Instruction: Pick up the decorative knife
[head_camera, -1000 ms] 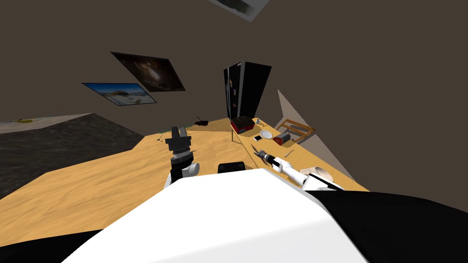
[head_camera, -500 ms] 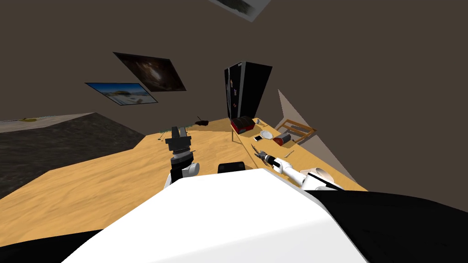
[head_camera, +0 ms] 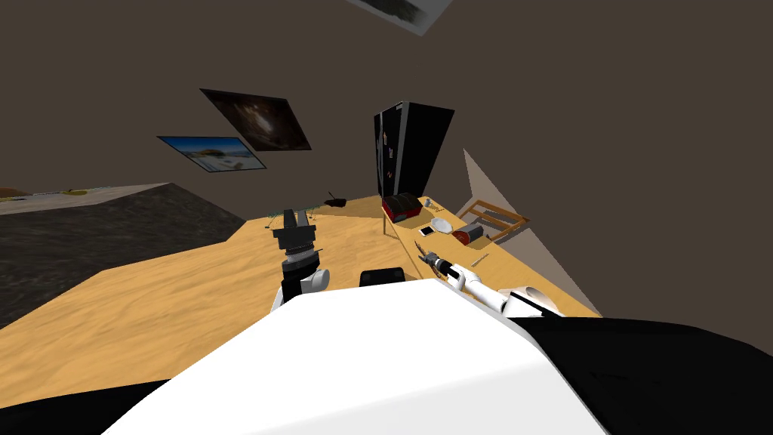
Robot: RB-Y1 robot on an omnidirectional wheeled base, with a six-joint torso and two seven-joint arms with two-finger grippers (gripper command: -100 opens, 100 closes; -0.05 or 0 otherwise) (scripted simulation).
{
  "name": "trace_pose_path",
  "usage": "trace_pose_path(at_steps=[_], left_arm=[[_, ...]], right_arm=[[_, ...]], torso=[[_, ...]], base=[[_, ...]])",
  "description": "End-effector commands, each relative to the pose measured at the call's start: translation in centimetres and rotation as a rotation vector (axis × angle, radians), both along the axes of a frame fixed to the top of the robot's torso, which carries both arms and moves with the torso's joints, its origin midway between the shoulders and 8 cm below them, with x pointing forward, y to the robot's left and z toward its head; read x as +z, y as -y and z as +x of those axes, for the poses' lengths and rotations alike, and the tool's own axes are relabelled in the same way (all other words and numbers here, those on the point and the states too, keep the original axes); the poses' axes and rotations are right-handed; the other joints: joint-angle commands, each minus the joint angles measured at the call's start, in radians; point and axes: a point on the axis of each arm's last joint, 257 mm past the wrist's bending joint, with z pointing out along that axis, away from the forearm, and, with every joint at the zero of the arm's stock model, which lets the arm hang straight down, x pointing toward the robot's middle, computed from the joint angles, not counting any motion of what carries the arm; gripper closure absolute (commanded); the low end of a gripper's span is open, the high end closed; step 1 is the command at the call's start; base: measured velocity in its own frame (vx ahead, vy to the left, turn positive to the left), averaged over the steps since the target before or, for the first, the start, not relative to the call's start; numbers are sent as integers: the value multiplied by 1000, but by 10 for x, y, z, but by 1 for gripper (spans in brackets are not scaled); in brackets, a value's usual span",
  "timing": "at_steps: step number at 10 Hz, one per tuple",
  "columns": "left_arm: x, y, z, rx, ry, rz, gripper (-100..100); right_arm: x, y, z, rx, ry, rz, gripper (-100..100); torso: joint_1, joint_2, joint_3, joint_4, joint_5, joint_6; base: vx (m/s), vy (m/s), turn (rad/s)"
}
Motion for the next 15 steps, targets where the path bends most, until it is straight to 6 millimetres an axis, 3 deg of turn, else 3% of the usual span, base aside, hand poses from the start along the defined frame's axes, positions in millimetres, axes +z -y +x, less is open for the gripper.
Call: trace_pose_path(at_steps=[1,4,5,9,10,11,15], left_arm=[[0,0,0,0,0,0,0],[0,0,0,0,0,0,0],[0,0,0,0,0,0,0],[0,0,0,0,0,0,0],[0,0,0,0,0,0,0],[0,0,0,0,0,0,0],[0,0,0,0,0,0,0]], right_arm=[[-3,-5,-3,-10,-3,-2,-100],[-5,-11,-7,-19,-6,1,-100],[-5,-11,-7,-19,-7,-1,100],[-5,-11,-7,-17,-7,-1,100],[-5,-11,-7,-17,-7,-1,0],[-3,-5,-3,-10,-3,-2,100],[4,9,6,16,0,-3,100]], torso=[[0,0,0,0,0,0],[1,0,0,0,0,0],[2,0,0,0,0,0],[3,1,0,0,1,1],[3,1,0,0,1,1],[3,1,0,0,1,1],[6,2,1,1,2,0]], base=[[17,-47,61],[12,-33,49],[0,0,0],[0,0,0],[0,0,0],[-9,37,-87],[-19,57,-72]])
